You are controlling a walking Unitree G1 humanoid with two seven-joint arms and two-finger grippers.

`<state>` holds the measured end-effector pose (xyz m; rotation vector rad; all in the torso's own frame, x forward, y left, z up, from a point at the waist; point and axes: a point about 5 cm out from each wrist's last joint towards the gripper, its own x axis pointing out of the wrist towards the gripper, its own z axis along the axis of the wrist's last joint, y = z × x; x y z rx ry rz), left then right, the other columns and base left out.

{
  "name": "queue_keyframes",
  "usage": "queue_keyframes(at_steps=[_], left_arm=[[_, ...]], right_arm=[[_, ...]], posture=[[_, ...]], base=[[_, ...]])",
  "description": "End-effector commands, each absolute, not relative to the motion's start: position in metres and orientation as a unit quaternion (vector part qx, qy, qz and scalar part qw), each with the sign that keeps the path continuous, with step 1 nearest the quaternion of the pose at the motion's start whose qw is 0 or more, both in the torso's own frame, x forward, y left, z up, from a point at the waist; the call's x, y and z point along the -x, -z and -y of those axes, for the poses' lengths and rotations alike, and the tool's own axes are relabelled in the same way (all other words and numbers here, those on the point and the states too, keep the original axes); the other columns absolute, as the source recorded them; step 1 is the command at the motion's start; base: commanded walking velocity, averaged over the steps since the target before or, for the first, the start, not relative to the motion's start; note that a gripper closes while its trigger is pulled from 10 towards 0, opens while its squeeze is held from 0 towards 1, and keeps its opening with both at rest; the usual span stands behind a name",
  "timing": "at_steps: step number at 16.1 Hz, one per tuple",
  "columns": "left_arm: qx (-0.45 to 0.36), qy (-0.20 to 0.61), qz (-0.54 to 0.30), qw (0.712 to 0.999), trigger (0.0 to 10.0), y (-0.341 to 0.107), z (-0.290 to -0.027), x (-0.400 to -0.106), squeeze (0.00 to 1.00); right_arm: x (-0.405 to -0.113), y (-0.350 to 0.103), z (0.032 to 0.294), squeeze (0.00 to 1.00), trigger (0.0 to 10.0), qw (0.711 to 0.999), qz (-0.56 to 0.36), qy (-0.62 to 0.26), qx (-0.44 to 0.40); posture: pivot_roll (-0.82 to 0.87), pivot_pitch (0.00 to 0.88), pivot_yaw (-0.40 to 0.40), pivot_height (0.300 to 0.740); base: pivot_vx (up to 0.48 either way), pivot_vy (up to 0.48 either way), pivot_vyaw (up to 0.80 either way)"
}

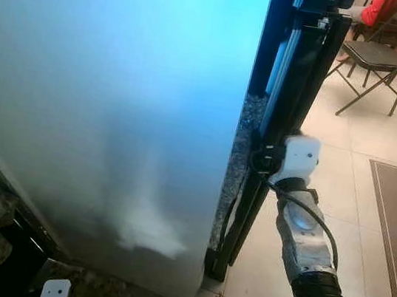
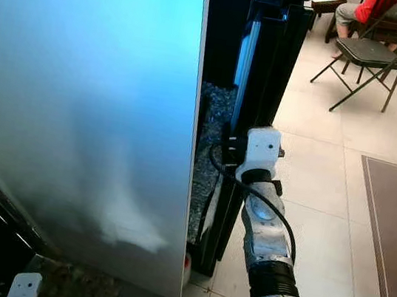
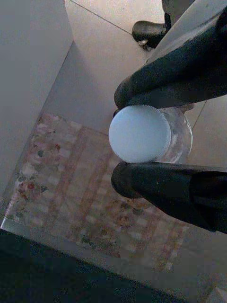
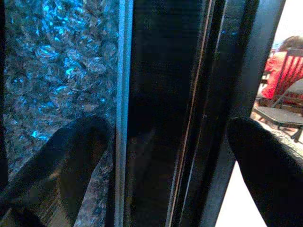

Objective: Restocking fridge

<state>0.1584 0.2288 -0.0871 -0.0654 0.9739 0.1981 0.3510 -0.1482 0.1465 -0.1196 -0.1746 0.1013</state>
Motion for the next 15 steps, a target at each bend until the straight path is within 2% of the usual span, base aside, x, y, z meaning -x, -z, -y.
queue_keyframes(at_steps=[1, 13, 14, 15], left_arm=[[0.029, -0.097, -0.476, 0.873, 10.0, 0.089, -0.229, -0.154, 0.00], [0.028, -0.095, -0.478, 0.873, 10.0, 0.089, -0.231, -0.154, 0.00], [0.028, -0.096, -0.477, 0.873, 10.0, 0.089, -0.231, -0.154, 0.00], [0.029, -0.097, -0.477, 0.873, 10.0, 0.089, -0.231, -0.154, 0.00]], right_arm=[[-0.352, -0.153, 0.146, 0.00, 10.0, 0.992, 0.104, -0.044, 0.058], [-0.335, -0.137, 0.185, 0.00, 10.0, 0.993, 0.082, 0.055, 0.057], [-0.334, -0.136, 0.191, 0.00, 10.0, 0.993, 0.081, 0.067, 0.059], [-0.329, -0.138, 0.210, 0.00, 10.0, 0.990, 0.082, 0.097, 0.067]], posture=[[-0.16, 0.000, 0.063, 0.740], [-0.16, 0.000, 0.071, 0.740], [-0.16, 0.000, 0.074, 0.740], [-0.16, 0.000, 0.076, 0.740]], base=[[0.000, 0.000, 0.00], [0.000, 0.000, 0.00], [0.000, 0.000, 0.00], [0.000, 0.000, 0.00]])
